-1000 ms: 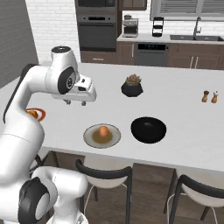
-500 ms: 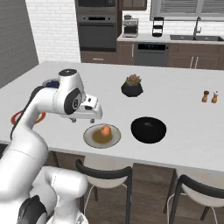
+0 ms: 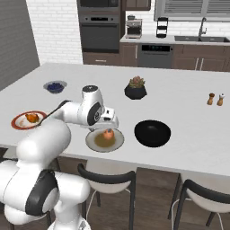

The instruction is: Pick the chicken drumstick and onion from their plates and place them in the bowl. Then put the bowl in the fridge.

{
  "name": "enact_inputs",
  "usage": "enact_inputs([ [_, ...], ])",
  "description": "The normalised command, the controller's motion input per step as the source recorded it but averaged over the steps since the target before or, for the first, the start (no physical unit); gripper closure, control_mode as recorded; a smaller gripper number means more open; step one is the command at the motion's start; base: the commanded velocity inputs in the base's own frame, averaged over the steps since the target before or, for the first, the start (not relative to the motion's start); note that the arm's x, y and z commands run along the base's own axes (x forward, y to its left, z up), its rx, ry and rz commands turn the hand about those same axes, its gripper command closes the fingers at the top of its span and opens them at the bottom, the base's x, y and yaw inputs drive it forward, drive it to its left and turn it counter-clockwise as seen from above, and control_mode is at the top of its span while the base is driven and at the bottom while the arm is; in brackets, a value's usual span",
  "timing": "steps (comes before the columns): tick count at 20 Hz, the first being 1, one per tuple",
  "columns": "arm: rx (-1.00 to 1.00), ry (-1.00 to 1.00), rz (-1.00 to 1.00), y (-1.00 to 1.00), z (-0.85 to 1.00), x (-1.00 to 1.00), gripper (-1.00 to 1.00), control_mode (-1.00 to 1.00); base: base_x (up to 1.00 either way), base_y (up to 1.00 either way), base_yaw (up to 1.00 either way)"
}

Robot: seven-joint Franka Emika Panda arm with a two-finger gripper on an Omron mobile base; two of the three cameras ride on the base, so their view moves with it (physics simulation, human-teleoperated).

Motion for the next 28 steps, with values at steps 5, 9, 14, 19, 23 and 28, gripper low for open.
enact_inputs([
  [5,0.00,0.15,0.00,0.03,-0.41,0.67,-1.00,-1.00,0.00,0.00,0.00],
  [9,0.00,0.01,0.00,0.00,-0.48,0.61,-1.00,-1.00,0.00,0.00,0.00],
  [14,0.00,0.00,0.00,0.00,-0.60,0.28,-1.00,-1.00,0.00,0.00,0.00],
  [19,0.00,0.00,0.02,0.00,-0.44,0.38,-1.00,-1.00,0.00,0.00,0.00],
  [23,0.00,0.00,0.02,0.00,-0.20,0.38,-1.00,-1.00,0.00,0.00,0.00],
  [28,0.00,0.00,0.03,-0.01,-0.14,0.26,-1.00,-1.00,0.00,0.00,0.00],
])
